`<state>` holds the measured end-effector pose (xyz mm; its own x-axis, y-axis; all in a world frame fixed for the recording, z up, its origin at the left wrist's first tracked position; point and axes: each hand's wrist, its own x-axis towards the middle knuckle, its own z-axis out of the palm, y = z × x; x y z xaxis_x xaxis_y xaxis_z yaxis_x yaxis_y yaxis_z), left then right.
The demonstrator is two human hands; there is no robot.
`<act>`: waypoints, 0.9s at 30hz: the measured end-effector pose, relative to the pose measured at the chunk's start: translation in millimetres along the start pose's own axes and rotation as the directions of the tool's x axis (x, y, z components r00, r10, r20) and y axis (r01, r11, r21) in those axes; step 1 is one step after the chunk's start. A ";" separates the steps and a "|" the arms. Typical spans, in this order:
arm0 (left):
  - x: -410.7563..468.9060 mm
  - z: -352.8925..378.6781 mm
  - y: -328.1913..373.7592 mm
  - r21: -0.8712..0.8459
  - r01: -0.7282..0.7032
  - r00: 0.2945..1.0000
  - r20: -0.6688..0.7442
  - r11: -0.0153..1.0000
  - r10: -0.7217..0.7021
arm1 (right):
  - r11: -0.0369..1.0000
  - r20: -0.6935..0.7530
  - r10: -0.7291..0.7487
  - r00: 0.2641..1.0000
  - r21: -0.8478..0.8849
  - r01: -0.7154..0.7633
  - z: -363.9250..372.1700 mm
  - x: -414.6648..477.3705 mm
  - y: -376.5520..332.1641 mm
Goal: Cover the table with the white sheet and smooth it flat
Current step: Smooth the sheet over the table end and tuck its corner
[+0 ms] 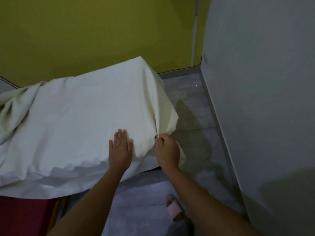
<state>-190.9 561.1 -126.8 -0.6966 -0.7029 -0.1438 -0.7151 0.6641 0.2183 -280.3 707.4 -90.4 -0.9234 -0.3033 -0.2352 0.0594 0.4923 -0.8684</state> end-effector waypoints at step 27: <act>0.9 4.3 15.0 -0.036 0.033 0.999 -0.034 0.999 -0.034 | 0.895 0.303 0.376 0.876 0.125 -0.428 -5.1 22.9 0.2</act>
<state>-202.5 571.5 -127.9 -0.6697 -0.7332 -0.1181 -0.7349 0.6313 0.2477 -303.4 704.7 -93.7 -0.6716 -0.3273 -0.6647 0.4957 0.4684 -0.7314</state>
